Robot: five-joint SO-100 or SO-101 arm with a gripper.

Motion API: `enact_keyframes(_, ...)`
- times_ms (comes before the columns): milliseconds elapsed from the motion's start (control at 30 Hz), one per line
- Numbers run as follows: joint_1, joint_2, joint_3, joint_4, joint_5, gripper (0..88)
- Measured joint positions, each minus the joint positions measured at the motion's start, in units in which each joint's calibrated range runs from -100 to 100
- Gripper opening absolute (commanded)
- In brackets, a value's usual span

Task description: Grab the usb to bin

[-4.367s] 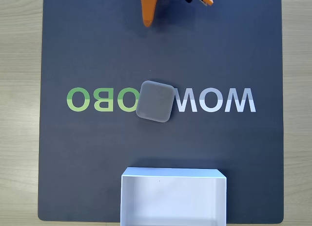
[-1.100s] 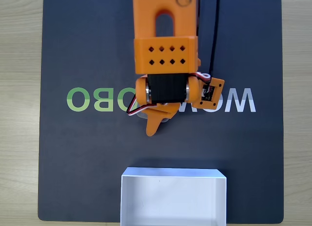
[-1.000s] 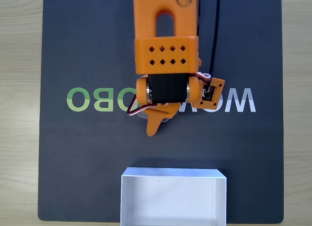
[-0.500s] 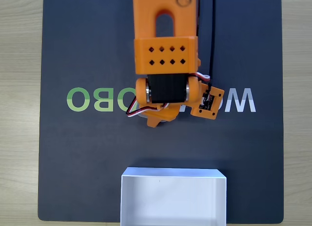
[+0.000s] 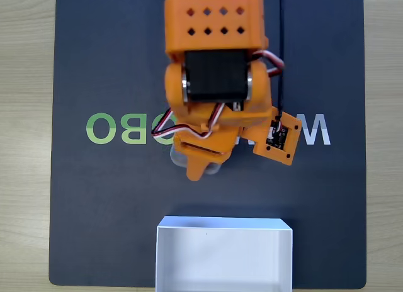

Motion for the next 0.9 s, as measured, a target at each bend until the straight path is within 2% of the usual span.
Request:
enact_keyframes(300, -3.71, -27.1, 0.0, -6.81, 4.72, 3.4)
enact_keyframes(467, -4.42, -34.97, 0.0, -6.9, 7.23, 3.4)
enact_keyframes(667, -4.51, -37.28, 0.0, -3.71, 8.65, 3.4)
enact_keyframes(900, -4.51, -33.58, -1.72, -5.17, 8.75, 3.4)
